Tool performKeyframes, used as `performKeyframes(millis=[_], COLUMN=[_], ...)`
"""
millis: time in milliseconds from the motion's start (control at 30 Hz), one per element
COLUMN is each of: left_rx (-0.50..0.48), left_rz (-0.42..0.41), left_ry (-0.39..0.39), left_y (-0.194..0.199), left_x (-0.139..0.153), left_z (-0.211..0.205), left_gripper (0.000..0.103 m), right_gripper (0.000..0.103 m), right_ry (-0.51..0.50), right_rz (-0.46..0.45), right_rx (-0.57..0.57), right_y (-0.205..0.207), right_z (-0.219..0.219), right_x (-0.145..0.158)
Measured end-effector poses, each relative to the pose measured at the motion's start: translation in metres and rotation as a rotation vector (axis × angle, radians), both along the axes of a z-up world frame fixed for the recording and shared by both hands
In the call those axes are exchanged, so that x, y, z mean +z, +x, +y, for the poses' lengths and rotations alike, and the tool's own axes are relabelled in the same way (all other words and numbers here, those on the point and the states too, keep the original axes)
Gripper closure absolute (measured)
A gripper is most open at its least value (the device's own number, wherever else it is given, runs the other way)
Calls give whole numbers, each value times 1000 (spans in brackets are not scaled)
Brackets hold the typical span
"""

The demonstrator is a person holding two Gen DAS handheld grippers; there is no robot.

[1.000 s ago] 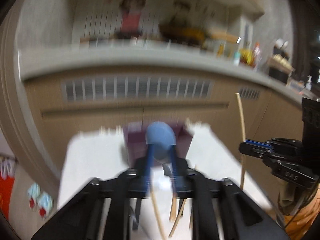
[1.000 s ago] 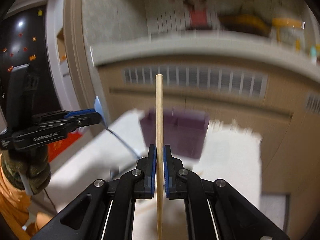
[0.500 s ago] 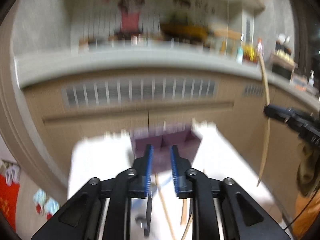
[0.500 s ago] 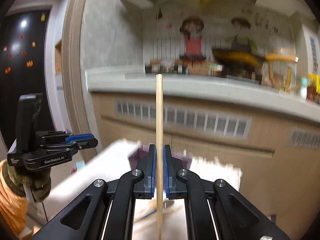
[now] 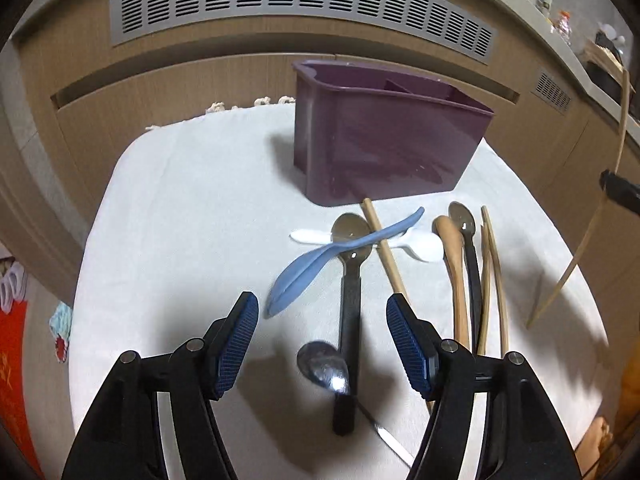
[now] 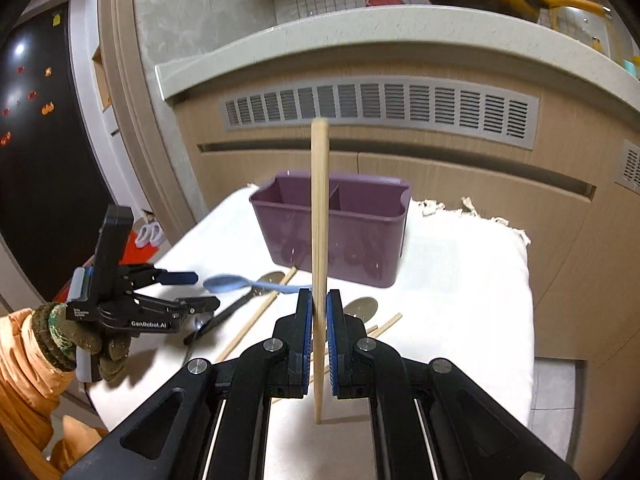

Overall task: Organize utensils
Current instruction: 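Carry the blue spoon over the purple caddy with the left tool while the right holds the chopstick upright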

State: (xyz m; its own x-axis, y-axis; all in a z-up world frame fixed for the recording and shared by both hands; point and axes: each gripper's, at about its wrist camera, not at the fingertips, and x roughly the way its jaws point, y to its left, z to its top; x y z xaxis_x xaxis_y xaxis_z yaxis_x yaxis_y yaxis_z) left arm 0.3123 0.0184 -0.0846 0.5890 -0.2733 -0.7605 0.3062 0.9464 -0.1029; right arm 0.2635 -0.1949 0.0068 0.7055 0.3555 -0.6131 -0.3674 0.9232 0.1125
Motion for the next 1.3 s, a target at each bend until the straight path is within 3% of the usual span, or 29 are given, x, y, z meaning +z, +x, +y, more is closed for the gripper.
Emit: performKeyframes(millis=[133,167,200,233,300,433,567,700,867,967,1300], left_rx=[-153,-203,-248,-271,-317,-322,-310,-274,-222,-168,-26], left_rz=[-75,-102,-112,-104,-63,22,94,128,121,118,-135], left_ry=[99,144,175,188,220,274,242,251,260,206,-32], left_y=[8,11,16,22,37,66,87,91,71,46,-45], left_x=[17,21,23,25,21,1,-4,-5,-3,0,87], left_z=[-36,-50,-62,-67,-82,-97,-100,-104,-100,-86,-37], left_gripper=[38,41,51,62,69,69,73,86,94,99,99], right_gripper=[96,96,96,96,96,96,96,96,96,96,96], right_ry=[1,3,9,17,24,33,40,60,75,73,50], right_rz=[12,12,12,11,9,8,7,7,-16,-39,-93], right_rx=[14,16,18,19,19,16,13,8,8,7,-5], right_y=[5,5,5,6,5,3,0,-1,-12,-23,-52], right_z=[6,6,6,6,4,-2,-7,-9,-12,-15,-14], right_x=[-7,-7,-6,-6,-5,-4,-4,-5,3,9,31])
